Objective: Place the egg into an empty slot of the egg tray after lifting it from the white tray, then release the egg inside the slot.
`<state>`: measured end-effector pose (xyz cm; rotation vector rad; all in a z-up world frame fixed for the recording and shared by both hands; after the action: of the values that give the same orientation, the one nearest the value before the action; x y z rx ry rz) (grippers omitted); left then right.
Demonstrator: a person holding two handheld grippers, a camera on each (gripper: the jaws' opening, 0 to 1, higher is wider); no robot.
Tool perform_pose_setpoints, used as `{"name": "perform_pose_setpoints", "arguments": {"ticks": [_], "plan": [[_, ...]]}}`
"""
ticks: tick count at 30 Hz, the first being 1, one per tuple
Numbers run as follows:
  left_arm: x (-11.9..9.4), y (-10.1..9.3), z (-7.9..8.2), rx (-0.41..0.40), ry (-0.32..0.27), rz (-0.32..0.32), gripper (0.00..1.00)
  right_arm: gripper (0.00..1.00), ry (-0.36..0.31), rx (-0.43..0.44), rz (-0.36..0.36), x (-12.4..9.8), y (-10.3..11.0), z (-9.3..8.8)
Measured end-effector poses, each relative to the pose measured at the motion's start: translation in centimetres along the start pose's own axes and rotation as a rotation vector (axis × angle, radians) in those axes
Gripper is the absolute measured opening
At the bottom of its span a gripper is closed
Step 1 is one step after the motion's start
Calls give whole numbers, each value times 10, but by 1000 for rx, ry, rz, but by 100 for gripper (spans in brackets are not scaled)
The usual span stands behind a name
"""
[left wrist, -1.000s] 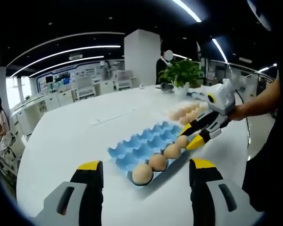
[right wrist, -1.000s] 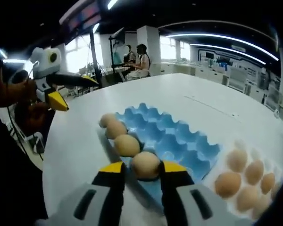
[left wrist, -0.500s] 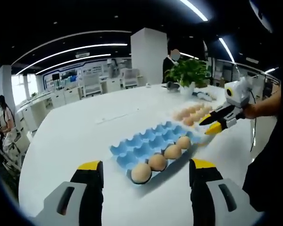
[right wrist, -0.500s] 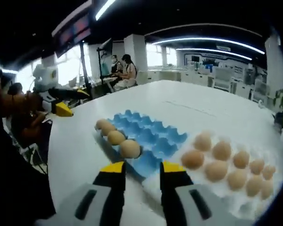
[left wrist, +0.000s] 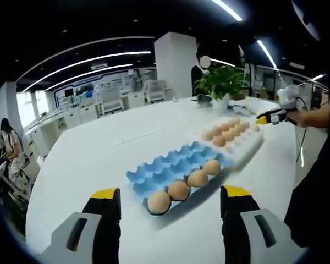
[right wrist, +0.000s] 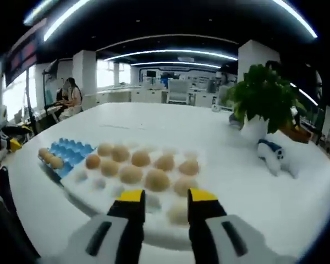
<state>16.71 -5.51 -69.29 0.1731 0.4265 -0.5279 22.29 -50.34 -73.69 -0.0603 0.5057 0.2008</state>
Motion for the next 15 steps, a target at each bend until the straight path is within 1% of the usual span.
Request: {"name": "perform_pose_setpoints", "arguments": {"ticks": [1,3,4,8,10,11,12,14,15], "plan": [[1,0,-1,-1,4,-3,74,32,31,-1,25,4,3,-6],[1,-1,-1,1,5,-6,74,32,16,-4,14,7,4,-4],[0,-1,0,6,2,-6,74,32,19,3,21,8,5,-4],[-2,-1,4,13,-7,-5,74,31,60,92,-11,11,-1,-11],[-2,0,4,10,-5,2,74,31,62,95,-16,11,-4,-12],[-2,1,4,8,-8,4,74,30,63,115,-20,11,-6,-13],[-3,1,5,4,-14,11,74,29,77,154,-20,13,-8,-15],[-3,2,4,0,-9,18,74,27,121,217,-21,14,-11,-22],[-3,2,4,0,-10,18,74,26,122,249,-19,15,-12,-21]]}}
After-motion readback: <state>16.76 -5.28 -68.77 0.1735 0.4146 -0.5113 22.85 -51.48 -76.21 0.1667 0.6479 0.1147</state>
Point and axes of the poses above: the point that each gripper's makers call its tool centre point, and the gripper's own axes: x roughly forward along the fingers, y roughly to its left, z roughly out of its top, the point moved 2 cm from there along -x, roughly backward along the fingers, and after that the axes turned 1 degree about -z, right-handed, at the moved point
